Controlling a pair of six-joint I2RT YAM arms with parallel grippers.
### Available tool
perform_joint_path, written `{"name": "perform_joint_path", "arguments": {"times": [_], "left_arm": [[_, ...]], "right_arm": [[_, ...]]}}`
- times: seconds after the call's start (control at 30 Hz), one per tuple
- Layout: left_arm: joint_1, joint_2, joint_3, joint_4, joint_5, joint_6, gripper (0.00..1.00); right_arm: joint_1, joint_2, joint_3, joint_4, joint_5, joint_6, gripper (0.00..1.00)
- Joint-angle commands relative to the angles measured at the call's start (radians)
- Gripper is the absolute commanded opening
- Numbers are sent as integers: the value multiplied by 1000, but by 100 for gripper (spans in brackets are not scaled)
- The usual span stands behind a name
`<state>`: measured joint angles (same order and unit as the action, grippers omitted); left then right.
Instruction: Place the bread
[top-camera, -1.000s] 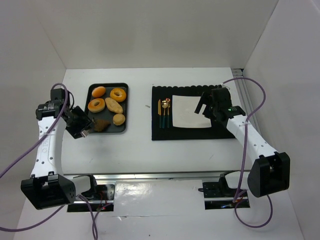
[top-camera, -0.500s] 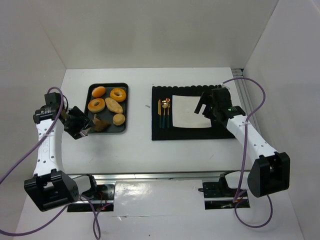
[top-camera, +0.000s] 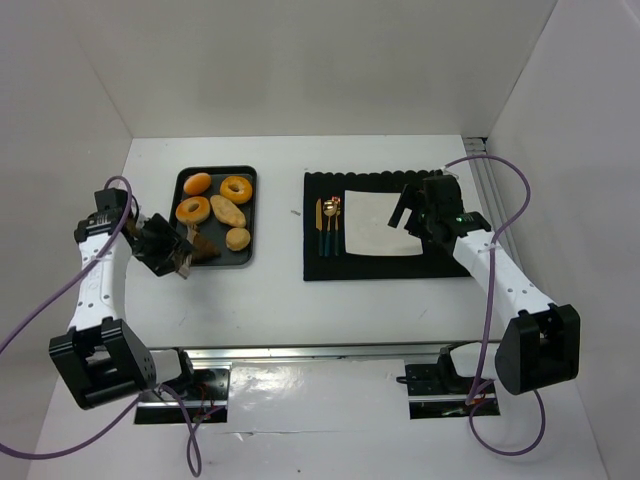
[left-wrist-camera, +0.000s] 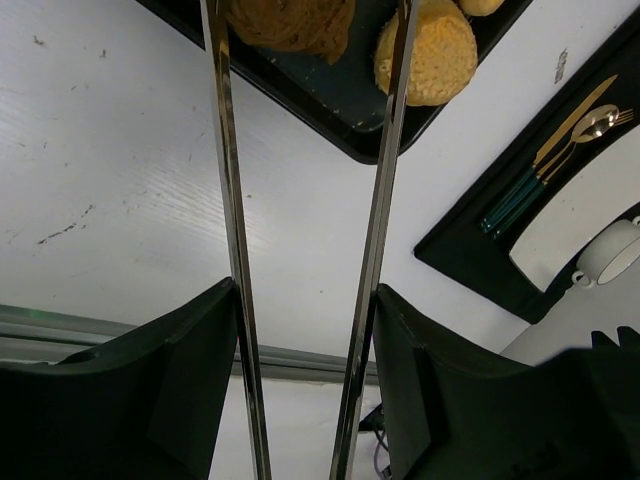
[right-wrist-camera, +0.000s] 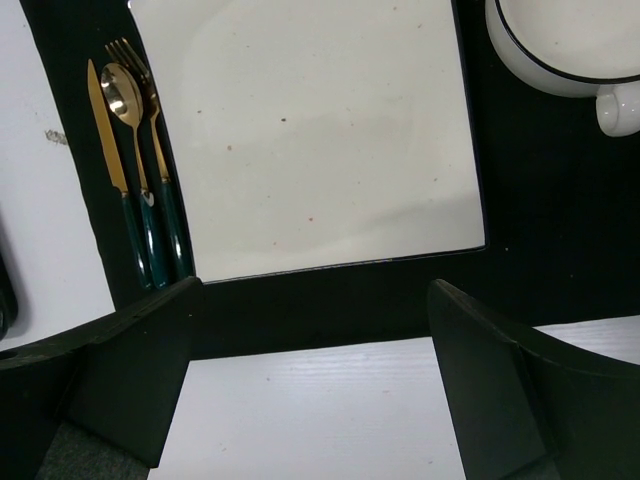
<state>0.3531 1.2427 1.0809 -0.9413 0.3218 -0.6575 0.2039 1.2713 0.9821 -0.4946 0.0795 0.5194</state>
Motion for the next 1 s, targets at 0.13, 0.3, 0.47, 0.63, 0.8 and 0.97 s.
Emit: {"name": "perform_joint_path", "arguments": {"times": [0.13,0.3,0.47,0.63,0.8,0.97], "left_arm": [[6,23,-38,65,33,21,67],[15,52,-38,56,33,42,68],[15,41,-38,56,33,42,68],[26,67,-52,56,22,64,68],[35,43,-36,56,36,64,46],[44,43,75,-11,10,94,26]], "right_arm": [[-6,13,12,22,-6,4,100],[-6,13,12,31,-15,4,100],[-6,13,12,31,-24,4,100],[-6,22,12,31,-15,4,100],[-6,31,23,31,-1,4,100],[-6,40,44,11,11,4,100]]}}
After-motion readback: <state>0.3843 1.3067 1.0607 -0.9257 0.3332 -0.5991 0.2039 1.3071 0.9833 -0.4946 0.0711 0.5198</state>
